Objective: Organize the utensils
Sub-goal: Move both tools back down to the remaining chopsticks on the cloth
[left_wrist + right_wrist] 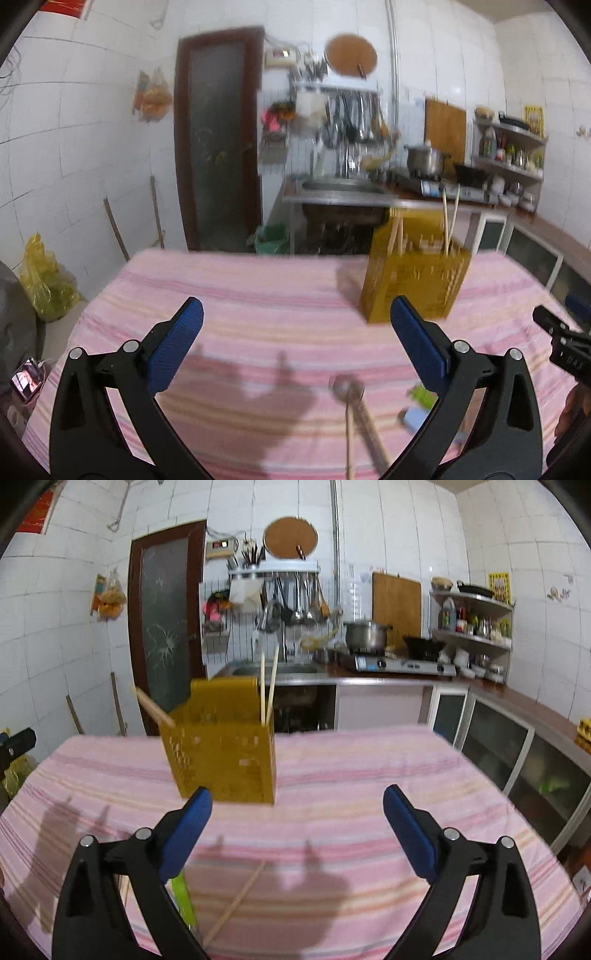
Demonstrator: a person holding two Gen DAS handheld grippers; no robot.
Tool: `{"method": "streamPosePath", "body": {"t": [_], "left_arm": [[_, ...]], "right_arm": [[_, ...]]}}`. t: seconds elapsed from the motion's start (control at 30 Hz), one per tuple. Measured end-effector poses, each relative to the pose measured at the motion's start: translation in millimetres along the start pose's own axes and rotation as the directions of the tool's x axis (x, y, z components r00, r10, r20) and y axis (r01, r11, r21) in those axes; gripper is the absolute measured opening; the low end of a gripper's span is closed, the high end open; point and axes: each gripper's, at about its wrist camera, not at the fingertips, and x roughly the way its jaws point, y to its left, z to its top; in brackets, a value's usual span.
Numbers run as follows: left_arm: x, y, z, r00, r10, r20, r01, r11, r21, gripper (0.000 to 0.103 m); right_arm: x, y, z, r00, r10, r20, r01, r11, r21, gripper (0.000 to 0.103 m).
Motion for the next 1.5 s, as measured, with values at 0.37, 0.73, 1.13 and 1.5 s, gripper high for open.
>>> {"method": "streamPosePath", "body": {"t": [0.37, 0.73, 1.13, 1.5], "left_arm": [[23.0, 11.6, -49.6, 0.99, 0.016, -0.14, -0.018, 1.0, -0.012, 0.098], [51.4, 8.6, -71.2, 0.972, 0.031, -0.232, -0.036, 0.999, -0.015, 0.098], [64.2, -7.1, -93.6, 0.943, -0.006, -0.333, 0.014, 1.0, 0.021, 0.098], [70.1, -13.8, -105.0, 0.913, -0.06, -0.405, 0.071, 0.997, 0.013, 0.098]], "right_arm": [[20.8, 9.5, -38.6, 0.993, -0.054, -0.109, 0.054, 0.999, -0.004, 0.092], [47.8, 23.8, -50.7, 0.969, -0.094, -0.229, 0.089, 0.996, -0.031, 0.092], [93.9, 47.0, -62.0, 0.89, -0.068, -0.451, 0.074, 0.997, -0.005, 0.053], [93.9, 50.7, -61.2, 0.885, 0.001, -0.466, -0.011, 1.0, -0.018, 0.014]]}}
